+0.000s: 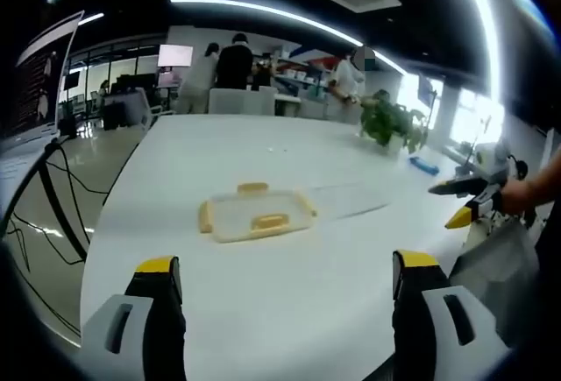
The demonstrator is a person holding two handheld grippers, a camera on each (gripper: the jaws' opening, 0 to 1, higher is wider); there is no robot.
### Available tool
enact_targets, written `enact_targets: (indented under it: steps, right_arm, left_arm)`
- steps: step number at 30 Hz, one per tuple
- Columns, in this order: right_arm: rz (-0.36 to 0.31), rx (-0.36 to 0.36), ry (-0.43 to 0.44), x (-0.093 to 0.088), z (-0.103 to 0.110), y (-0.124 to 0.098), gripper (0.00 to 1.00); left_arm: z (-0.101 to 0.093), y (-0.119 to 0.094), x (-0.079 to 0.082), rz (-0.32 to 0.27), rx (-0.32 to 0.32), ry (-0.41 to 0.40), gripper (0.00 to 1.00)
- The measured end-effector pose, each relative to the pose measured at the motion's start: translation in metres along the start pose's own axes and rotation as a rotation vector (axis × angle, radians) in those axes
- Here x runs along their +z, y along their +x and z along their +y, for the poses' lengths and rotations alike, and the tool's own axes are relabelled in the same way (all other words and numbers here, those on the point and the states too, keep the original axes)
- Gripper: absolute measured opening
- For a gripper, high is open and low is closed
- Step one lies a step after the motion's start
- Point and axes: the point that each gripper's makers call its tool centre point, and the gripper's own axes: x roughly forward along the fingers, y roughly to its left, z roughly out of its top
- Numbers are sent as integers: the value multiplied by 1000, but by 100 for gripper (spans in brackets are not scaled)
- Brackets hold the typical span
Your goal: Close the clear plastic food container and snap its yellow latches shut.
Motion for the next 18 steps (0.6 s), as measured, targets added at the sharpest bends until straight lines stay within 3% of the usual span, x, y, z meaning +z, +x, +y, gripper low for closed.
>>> enact_targets:
  steps: [4, 8, 11, 18]
  right_arm:
    - [-25, 8, 47, 9, 4, 7, 98]
    - [-30, 17, 43, 13, 9, 16, 97]
    - [-28, 19, 34, 17, 11, 24, 93]
    - [-17, 30, 4, 25, 12, 36, 90]
  left_arm:
    - [6, 2, 2, 6, -2, 9, 98]
    - [14, 5, -1, 23, -2, 7, 96]
    - [20, 7, -5, 46, -1, -6, 89]
    - [29, 12, -6, 53, 2, -8, 89]
